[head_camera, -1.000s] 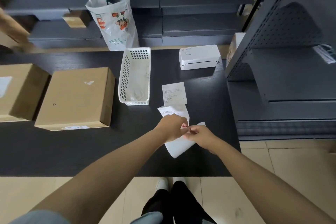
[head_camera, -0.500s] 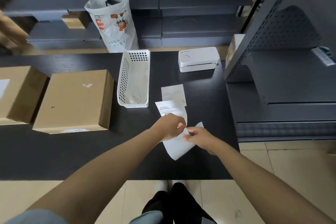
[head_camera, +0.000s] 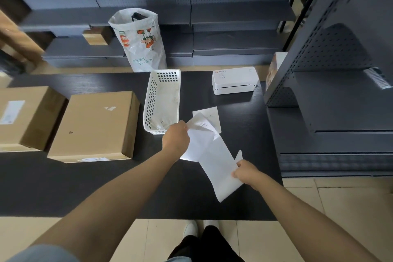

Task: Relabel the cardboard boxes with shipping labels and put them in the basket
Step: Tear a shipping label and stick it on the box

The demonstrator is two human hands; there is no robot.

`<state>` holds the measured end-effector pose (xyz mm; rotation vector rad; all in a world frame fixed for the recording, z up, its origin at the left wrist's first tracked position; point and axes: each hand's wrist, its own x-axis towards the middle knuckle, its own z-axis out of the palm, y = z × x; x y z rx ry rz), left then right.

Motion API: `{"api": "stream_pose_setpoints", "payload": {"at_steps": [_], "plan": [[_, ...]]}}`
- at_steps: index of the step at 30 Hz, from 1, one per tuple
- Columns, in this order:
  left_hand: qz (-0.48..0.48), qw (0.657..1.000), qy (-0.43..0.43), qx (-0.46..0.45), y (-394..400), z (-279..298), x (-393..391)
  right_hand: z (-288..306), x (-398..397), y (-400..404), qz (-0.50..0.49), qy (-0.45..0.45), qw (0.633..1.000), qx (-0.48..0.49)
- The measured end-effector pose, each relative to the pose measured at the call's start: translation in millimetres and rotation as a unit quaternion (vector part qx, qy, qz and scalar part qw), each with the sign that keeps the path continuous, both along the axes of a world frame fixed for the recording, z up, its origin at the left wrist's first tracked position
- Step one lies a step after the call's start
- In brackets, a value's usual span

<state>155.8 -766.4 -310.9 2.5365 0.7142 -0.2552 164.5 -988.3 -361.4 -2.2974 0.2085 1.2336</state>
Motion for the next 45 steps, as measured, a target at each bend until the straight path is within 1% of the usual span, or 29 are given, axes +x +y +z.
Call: {"api": "stream_pose_setpoints", "payload": {"at_steps": [3,6,9,10,12,14,16,18,19,20,21,23,25,26,27,30,33,36,38,39,41,43,45], "plan": [[0.048,0.999,-0.02,0.014,9,8,4,0,-1,2,0.007,-0.002,0.999,-0.048],[0.092,0.994,-0.052,-0.003,17,15,5,0,-1,2,0.001,-0.004,0.998,-0.064],[0.075,0.995,-0.07,0.01,19,21,2,2,0,3,0.009,-0.011,0.998,-0.059],[0.067,0.995,-0.078,0.017,18,22,1,3,0,4,0.024,-0.018,0.997,-0.066],[0.062,0.994,-0.085,0.017,17,24,0,8,0,7,0.075,-0.046,0.99,-0.109],[0.072,0.994,-0.082,0.002,14,31,-3,16,0,12,0.122,-0.107,0.973,-0.161],[0.069,0.994,-0.087,0.009,11,39,-6,27,2,17,0.129,-0.211,0.951,-0.184],[0.058,0.993,-0.103,0.025,12,48,-9,39,8,25,0.113,-0.338,0.921,-0.155],[0.048,0.992,-0.112,0.032,13,53,-9,47,13,31,0.106,-0.381,0.91,-0.121],[0.036,0.991,-0.12,0.04,13,58,-9,55,18,39,0.089,-0.4,0.91,-0.071],[0.025,0.991,-0.125,0.048,14,63,-10,64,24,49,0.056,-0.381,0.923,-0.005],[0.002,0.99,-0.129,0.064,12,72,-12,83,35,75,-0.042,-0.261,0.955,0.138],[-0.042,0.985,-0.134,0.097,9,76,-17,100,42,102,-0.128,-0.125,0.954,0.242],[-0.071,0.98,-0.144,0.119,6,77,-21,106,43,114,-0.157,-0.075,0.946,0.274],[-0.1,0.973,-0.158,0.138,4,77,-24,108,43,123,-0.174,-0.053,0.94,0.29],[-0.153,0.958,-0.186,0.154,2,75,-34,107,42,138,-0.21,-0.069,0.932,0.287],[-0.162,0.965,-0.171,0.116,9,72,-44,99,40,145,-0.226,-0.086,0.931,0.275],[-0.159,0.972,-0.147,0.091,27,68,-59,90,38,154,-0.172,-0.143,0.948,0.227],[-0.166,0.974,-0.122,0.097,41,64,-70,85,35,160,-0.145,-0.177,0.949,0.217],[-0.161,0.975,-0.117,0.099,48,61,-76,84,33,163,-0.141,-0.18,0.947,0.227],[-0.111,0.982,-0.125,0.086,63,56,-86,84,29,171,-0.147,-0.162,0.939,0.266],[-0.023,0.988,-0.138,0.065,82,53,-93,85,22,184,-0.154,-0.132,0.932,0.302],[0.07,0.987,-0.142,0.027,105,54,-99,89,14,202,-0.144,-0.114,0.928,0.325]]}}
